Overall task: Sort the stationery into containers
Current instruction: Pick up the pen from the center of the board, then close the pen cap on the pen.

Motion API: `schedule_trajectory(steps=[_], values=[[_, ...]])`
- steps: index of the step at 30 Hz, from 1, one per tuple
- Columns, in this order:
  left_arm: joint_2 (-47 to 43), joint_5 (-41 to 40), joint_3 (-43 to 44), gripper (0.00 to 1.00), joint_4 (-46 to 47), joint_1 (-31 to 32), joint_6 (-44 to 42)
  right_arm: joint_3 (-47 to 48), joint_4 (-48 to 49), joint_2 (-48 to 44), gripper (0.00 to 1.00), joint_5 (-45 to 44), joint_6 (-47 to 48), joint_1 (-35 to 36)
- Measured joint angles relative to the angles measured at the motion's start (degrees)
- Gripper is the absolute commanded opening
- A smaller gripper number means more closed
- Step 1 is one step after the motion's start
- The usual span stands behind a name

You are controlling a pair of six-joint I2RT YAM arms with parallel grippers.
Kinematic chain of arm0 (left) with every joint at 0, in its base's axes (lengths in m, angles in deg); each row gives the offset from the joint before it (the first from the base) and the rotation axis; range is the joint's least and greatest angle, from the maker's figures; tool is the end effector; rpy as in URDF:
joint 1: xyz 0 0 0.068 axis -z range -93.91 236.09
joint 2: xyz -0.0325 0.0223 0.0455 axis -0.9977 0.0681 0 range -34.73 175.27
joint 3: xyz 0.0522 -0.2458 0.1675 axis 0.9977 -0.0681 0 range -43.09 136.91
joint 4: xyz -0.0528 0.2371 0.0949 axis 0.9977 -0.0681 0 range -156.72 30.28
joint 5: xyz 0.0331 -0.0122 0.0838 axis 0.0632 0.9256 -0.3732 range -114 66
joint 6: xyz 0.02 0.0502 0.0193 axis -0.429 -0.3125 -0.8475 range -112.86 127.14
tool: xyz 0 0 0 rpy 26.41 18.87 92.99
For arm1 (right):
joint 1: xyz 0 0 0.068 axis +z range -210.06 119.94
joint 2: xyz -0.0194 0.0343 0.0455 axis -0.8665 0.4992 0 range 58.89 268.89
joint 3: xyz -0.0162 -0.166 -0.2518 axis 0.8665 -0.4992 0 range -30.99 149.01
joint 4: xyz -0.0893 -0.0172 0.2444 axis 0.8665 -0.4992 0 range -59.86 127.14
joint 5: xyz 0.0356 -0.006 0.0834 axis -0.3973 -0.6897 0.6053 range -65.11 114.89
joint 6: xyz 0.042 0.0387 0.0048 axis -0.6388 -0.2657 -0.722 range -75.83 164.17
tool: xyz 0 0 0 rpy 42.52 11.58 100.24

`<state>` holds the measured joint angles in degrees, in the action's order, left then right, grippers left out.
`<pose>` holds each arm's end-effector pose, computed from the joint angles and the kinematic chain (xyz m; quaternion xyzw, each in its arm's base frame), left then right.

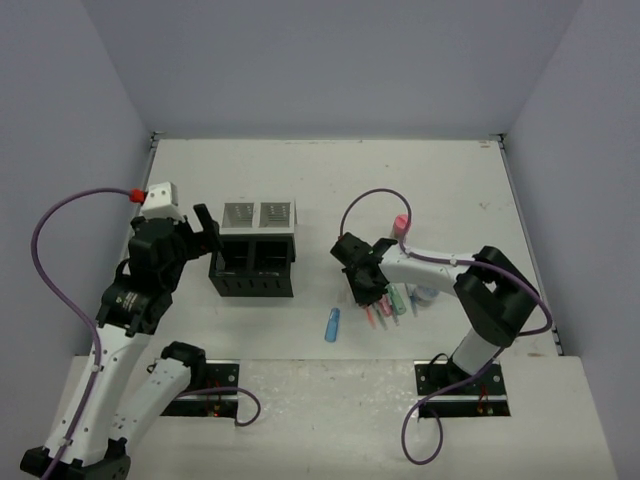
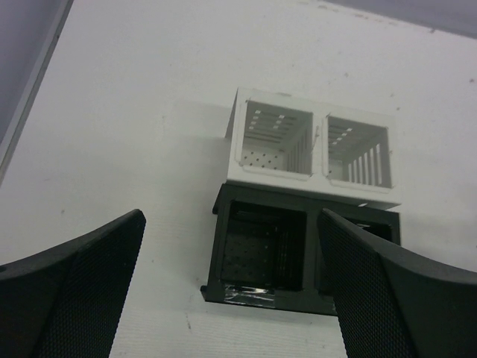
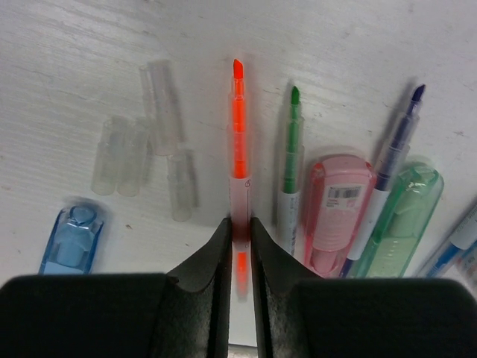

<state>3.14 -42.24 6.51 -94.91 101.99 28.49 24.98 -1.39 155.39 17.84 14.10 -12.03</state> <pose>0.1172 -0.0201 0.3575 -0.1261 0.8204 -0.0474 0.5556 0.2041 0.2195 0.1804 -0.1492 0.9823 0.0125 0.1125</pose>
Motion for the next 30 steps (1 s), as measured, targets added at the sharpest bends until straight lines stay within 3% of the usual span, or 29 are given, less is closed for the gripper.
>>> schedule_trajectory(steps=[3,7,9,13,17,21,28,30], values=[[3.33,3.43,7.45,0.97,-0.86,0.00,-0.14,-1.25,-0.62,-3.04,0.00,-1.31,-0.94,0.03],[10.10,8.20,18.32,0.97,0.25,1.95,0.18,-1.80,-3.21,-15.60,0.00,-3.32,-2.33,0.03],[14.68,5.32,22.12,0.99,0.84,10.27,1.06,-1.10,-4.70,-22.64,0.00,-4.73,-3.07,0.03],[28.68,-8.10,30.28,1.00,-0.84,35.78,3.65,0.92,-9.40,-36.15,0.00,-8.61,-4.69,-0.07],[45.87,-17.26,37.10,1.00,-3.07,48.25,8.44,3.95,-16.18,-45.97,0.00,-13.18,-6.73,-0.49],[53.58,-18.44,33.78,0.94,-4.49,50.75,13.36,5.17,-22.35,-52.04,0.00,-17.02,-8.86,-0.87],[55.73,-17.49,28.69,0.76,-4.36,50.23,23.60,5.02,-27.16,-54.89,0.00,-18.72,-10.02,-0.95],[58.84,-16.98,30.14,0.65,-4.60,50.03,27.45,4.72,-27.11,-54.83,0.00,-18.69,-10.02,-0.94]])
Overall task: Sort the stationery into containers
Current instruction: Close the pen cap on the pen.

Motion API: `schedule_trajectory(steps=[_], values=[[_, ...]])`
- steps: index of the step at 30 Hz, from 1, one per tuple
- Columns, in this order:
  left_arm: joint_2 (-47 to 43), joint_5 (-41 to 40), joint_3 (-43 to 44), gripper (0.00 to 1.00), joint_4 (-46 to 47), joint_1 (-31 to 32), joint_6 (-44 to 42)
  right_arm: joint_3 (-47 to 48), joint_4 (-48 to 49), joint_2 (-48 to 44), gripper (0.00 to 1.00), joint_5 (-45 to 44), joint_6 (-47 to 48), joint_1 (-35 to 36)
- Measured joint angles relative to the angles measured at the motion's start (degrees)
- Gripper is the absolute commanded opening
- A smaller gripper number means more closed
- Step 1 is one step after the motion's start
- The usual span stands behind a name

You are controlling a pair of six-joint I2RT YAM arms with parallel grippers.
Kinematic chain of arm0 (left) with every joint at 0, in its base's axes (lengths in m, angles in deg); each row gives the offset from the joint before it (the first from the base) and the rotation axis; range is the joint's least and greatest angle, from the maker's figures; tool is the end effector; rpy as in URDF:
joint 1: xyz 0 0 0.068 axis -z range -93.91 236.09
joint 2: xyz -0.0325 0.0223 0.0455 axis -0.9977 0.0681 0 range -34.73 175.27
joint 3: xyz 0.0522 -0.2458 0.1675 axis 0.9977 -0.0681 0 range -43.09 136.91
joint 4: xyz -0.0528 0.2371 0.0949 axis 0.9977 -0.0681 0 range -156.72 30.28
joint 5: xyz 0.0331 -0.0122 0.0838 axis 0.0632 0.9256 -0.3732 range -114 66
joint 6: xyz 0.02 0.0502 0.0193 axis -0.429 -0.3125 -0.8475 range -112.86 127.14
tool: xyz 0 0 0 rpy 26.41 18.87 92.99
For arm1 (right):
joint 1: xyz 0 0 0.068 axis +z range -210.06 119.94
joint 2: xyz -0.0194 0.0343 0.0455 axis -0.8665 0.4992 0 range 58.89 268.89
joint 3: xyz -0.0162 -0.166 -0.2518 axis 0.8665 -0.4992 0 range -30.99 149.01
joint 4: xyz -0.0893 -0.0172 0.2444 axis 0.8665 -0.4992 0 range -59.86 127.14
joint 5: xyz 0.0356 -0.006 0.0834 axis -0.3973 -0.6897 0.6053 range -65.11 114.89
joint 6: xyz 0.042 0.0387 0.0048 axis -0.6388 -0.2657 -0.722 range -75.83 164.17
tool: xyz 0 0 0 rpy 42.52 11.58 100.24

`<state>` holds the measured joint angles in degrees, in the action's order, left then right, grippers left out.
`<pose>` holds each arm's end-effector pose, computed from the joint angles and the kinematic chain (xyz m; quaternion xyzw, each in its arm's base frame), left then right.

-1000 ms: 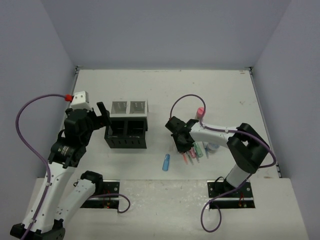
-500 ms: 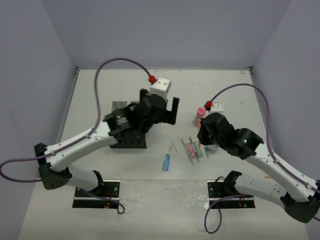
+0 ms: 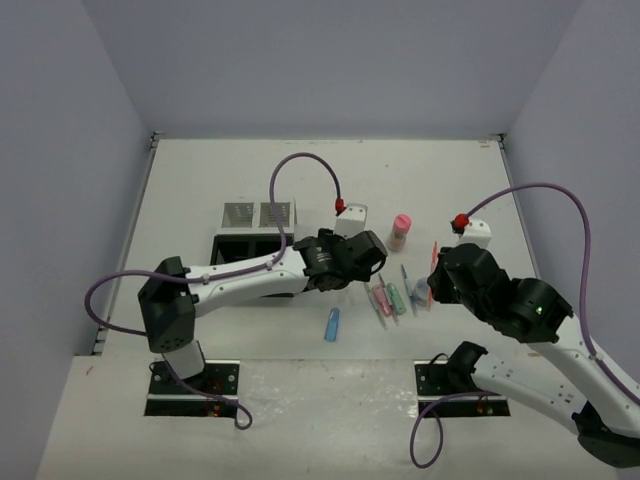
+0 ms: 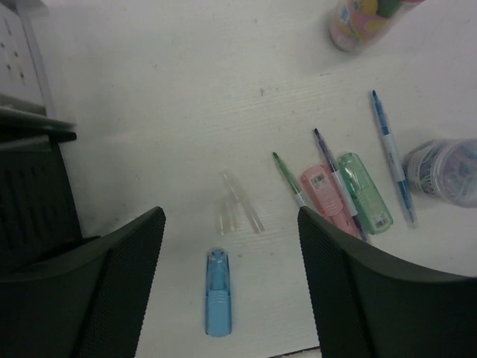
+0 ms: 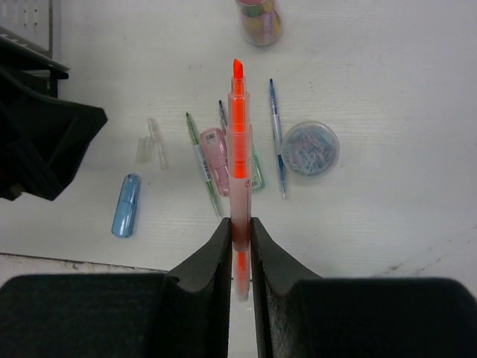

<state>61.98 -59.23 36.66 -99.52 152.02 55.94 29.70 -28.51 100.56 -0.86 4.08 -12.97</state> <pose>0.1701 -0.3230 0.3020 0.0504 0.9160 -0.0732 0.3912 0.0726 0.0522 0.3650 0.0270 0.9092 0.0984 0.4037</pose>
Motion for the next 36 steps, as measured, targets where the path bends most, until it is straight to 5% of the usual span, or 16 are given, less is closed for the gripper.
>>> schedule_trajectory(steps=[11,36], values=[[23.55,6.07,14.01,0.51,-11.58,-4.25,16.71,-1.21,0.37,-0.12,0.00,1.43,0.27,-0.02],[24.16,9.55,10.51,0.30,-9.29,-5.18,21.21,-1.95,2.81,2.23,0.00,4.40,2.55,-0.02]])
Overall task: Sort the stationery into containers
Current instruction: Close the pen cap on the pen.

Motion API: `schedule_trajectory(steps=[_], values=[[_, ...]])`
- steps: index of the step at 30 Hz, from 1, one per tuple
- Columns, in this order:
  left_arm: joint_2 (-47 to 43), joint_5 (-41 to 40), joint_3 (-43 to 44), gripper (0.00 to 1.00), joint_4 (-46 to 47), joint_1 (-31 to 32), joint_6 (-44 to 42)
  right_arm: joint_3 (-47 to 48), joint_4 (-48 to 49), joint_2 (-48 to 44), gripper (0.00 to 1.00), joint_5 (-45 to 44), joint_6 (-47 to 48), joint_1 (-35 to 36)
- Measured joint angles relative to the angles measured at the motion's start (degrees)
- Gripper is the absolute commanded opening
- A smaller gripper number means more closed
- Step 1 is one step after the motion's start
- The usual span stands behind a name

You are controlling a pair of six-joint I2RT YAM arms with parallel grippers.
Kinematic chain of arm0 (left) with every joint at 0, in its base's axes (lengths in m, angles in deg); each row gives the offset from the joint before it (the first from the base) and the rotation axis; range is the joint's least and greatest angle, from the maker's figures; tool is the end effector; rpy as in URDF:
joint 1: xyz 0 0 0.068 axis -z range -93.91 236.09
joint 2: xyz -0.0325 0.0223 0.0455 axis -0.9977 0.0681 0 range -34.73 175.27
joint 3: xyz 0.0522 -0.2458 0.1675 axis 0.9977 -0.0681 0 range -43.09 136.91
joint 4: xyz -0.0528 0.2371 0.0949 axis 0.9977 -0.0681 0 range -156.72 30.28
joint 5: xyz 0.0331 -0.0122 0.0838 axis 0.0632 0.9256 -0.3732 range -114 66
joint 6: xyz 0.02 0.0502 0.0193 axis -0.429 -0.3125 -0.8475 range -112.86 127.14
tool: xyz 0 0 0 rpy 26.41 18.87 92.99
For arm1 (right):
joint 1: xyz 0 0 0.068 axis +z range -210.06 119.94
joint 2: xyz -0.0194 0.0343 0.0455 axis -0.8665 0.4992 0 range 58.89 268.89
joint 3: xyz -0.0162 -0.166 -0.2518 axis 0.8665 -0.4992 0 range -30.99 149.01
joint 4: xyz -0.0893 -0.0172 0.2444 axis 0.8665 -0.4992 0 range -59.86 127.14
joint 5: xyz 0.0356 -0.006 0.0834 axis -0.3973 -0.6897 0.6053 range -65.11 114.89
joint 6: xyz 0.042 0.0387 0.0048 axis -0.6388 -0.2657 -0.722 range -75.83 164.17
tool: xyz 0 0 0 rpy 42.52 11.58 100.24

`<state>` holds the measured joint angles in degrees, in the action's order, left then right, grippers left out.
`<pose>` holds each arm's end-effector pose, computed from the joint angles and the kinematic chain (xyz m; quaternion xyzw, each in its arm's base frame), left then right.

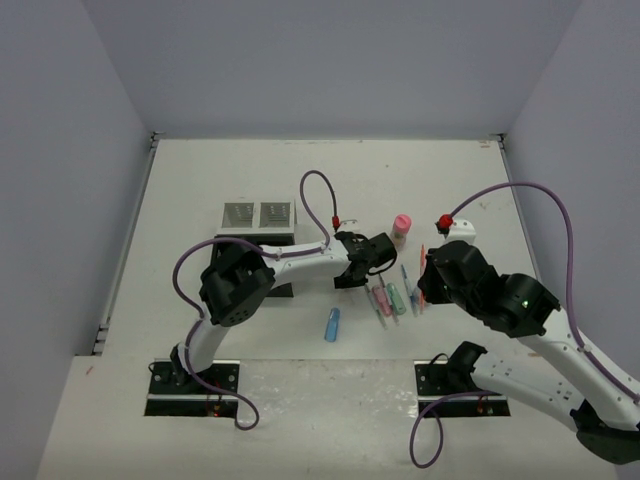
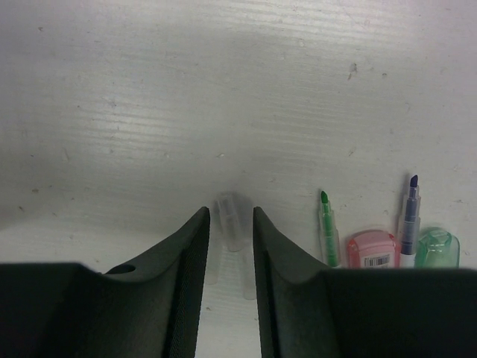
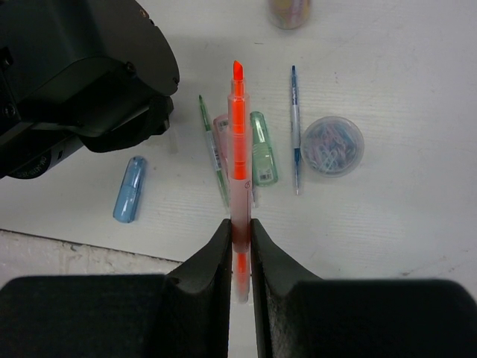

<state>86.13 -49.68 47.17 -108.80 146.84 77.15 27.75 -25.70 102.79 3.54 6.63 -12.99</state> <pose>0.2263 -0.3678 0.1844 -0.0983 0.9663 0.0125 0.2378 0.0814 0.0659 0.3549 -0.0100 0.9198 0.1092 0.3769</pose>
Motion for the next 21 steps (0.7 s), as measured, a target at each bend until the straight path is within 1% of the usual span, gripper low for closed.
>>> schedule_trajectory(steps=[3,4,10,13,14,16,19,20,21], values=[[0.01,0.02,0.00,0.22,0.42,0.00,-0.02,0.00,0.18,-0.01,0.00,0.02,0.08,0.00],[0.02,0.03,0.00,0.22,0.48,0.00,-0.01,0.00,0.25,0.00,0.00,0.03,0.10,0.00],[0.03,0.08,0.00,0.21,0.66,-0.04,-0.08,-0.03,0.37,-0.02,0.00,0.38,0.10,0.00],[0.16,0.19,0.00,0.26,0.67,-0.16,-0.11,-0.13,0.49,-0.04,0.00,0.65,0.10,0.00],[0.21,0.23,0.00,0.26,0.66,-0.19,-0.12,-0.16,0.52,-0.05,0.00,0.87,0.10,0.00],[0.37,0.38,0.00,0.21,0.69,-0.25,-0.14,-0.17,0.56,-0.08,0.00,1.22,0.10,0.00],[0.96,0.46,0.02,0.18,0.84,-0.27,-0.33,-0.17,0.58,-0.18,0.00,1.34,0.10,0.02],[1.05,0.47,0.12,0.12,0.87,-0.29,-0.40,-0.17,0.60,-0.24,0.00,1.34,0.10,0.02],[1.08,0.50,0.16,0.09,0.99,-0.30,-0.53,-0.17,0.63,-0.38,0.00,1.34,0.10,0.01]])
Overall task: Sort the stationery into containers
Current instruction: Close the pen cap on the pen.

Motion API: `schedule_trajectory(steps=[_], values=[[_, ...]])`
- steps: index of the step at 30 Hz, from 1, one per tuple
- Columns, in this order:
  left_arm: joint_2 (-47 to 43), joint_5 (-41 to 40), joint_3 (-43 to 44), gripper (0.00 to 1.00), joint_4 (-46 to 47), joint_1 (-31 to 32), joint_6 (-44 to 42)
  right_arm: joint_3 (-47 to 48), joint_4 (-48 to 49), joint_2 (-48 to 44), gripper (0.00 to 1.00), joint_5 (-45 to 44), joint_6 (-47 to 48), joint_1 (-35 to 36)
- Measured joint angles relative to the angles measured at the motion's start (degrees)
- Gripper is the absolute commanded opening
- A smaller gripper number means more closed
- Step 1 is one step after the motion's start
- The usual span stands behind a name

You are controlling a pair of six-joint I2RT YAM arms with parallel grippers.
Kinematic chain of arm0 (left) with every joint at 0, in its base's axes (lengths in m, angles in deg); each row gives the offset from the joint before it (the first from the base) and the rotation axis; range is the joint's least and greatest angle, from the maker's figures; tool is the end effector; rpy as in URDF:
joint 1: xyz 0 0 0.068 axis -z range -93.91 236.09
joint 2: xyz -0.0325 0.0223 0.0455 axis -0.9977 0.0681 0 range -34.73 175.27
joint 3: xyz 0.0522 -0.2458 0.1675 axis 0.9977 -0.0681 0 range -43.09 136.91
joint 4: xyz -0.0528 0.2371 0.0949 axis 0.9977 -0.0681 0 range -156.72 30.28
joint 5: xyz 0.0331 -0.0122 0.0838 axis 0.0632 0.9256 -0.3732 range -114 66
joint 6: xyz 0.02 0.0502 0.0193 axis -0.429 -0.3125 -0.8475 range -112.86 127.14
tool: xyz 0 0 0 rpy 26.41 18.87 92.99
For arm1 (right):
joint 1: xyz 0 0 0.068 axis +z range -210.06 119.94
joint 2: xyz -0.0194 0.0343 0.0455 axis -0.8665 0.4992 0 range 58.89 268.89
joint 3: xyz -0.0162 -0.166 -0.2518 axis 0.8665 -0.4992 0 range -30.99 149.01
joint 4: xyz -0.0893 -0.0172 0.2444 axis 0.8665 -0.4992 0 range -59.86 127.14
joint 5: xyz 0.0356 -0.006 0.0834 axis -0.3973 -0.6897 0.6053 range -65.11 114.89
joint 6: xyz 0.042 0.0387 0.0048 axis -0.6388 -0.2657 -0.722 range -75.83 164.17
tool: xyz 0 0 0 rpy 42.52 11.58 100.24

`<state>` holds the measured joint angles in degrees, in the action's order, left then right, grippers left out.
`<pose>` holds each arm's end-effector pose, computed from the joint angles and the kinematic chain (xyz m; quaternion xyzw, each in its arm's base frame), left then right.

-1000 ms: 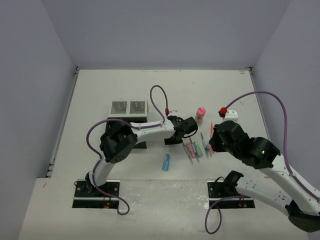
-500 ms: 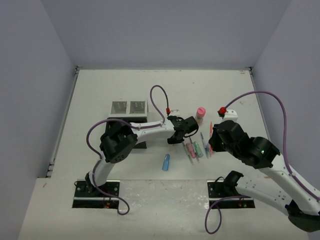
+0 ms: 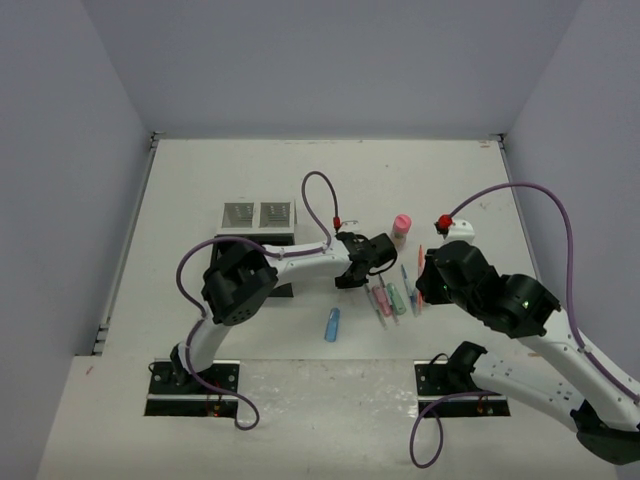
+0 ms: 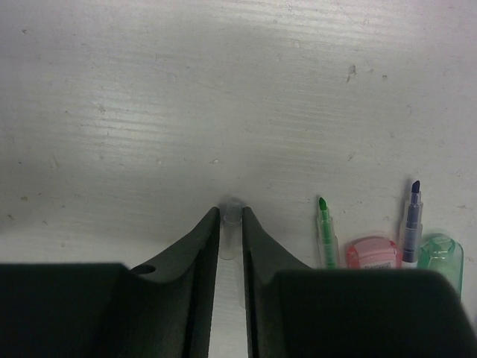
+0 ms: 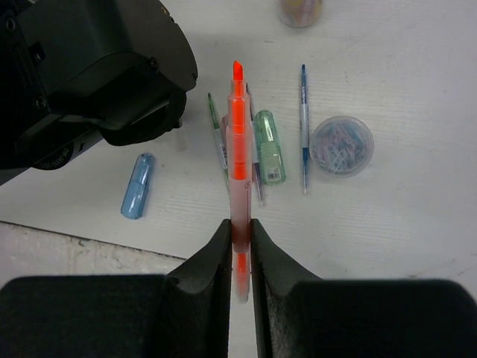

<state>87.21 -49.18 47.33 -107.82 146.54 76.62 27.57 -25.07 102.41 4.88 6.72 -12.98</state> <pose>0.2297 -0.3699 0.1775 -0.0962 0.9674 0.0118 0.2341 0.0805 0.0663 0.3551 -0.0136 0.9189 0.1222 0.3749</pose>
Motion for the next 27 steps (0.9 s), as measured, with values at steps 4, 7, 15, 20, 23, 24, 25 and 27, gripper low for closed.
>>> schedule_trajectory(steps=[4,7,15,20,23,24,25,27], values=[[0.05,0.26,0.10,0.00,0.30,-0.07,-0.24,0.00,0.04,-0.21,0.00,0.02,0.02,-0.01],[0.05,0.50,0.13,0.00,0.54,-0.19,-0.53,0.00,0.08,-0.47,0.00,0.04,0.09,0.00],[-0.31,1.27,1.94,0.00,4.35,-2.32,-5.52,-1.72,2.47,-2.06,0.00,1.19,1.18,0.02],[-7.06,0.89,1.55,0.00,11.69,-3.99,-11.38,-6.86,9.02,-6.10,0.00,6.81,2.53,-0.01],[-18.92,1.81,-5.23,0.00,21.96,-4.41,-16.62,-12.20,17.98,-8.47,0.00,14.38,2.95,-0.08],[-23.63,2.29,-8.28,0.00,25.82,-4.40,-18.28,-14.09,21.11,-9.07,0.00,17.52,2.99,-0.11],[-28.29,3.06,-11.58,0.00,30.47,-4.40,-19.83,-16.00,24.43,-9.43,0.00,20.84,2.82,-0.11],[-37.57,5.25,-18.70,0.00,39.81,-4.40,-22.81,-19.92,31.14,-10.03,0.00,26.75,2.27,-0.11]])
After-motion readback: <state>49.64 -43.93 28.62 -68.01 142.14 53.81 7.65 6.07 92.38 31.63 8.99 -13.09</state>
